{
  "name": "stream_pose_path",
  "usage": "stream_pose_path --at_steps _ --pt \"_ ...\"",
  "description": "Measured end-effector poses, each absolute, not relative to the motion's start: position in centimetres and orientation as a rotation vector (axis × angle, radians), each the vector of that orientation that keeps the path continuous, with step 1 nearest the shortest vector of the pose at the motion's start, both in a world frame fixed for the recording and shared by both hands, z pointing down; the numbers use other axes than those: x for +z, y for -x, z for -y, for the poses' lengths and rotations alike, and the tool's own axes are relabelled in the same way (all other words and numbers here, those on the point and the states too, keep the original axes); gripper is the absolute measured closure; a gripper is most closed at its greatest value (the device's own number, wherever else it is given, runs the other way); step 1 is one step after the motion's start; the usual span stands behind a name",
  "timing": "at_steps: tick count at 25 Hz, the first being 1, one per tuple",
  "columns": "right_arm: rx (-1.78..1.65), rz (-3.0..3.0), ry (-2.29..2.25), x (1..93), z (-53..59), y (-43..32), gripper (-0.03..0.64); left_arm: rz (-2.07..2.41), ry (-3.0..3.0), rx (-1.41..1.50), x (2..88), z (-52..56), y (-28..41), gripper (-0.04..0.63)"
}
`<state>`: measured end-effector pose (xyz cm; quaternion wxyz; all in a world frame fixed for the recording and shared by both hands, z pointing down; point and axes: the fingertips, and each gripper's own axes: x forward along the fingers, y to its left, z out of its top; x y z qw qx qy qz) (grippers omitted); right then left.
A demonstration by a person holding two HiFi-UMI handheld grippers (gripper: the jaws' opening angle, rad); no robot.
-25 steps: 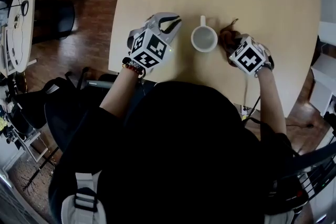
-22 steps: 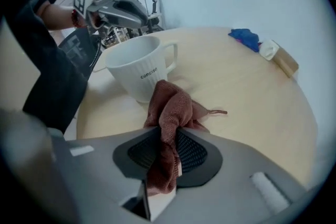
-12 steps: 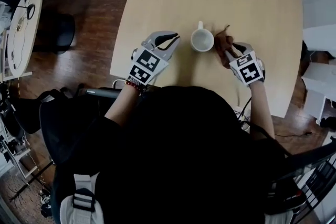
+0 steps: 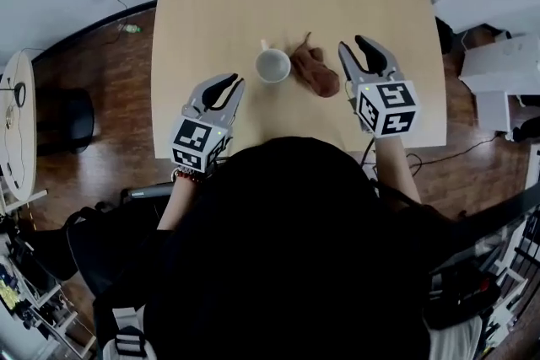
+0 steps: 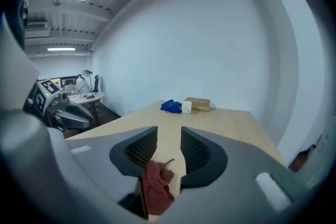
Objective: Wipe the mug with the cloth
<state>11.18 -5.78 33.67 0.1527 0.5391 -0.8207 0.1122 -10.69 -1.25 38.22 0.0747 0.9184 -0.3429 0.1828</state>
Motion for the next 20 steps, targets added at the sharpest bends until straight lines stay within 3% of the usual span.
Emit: stream_pose_path --at_steps 9,20 --pt "0.244 2.204 -1.664 34.0 4.8 -14.7 0.486 0.984 -2.786 0.641 39.3 1.9 10.9 0.540" --pt "0.243 2.232 -1.553 35.1 4.5 -11.8 0.486 1.042 -2.730 0.586 39.7 1.7 12.3 0.540"
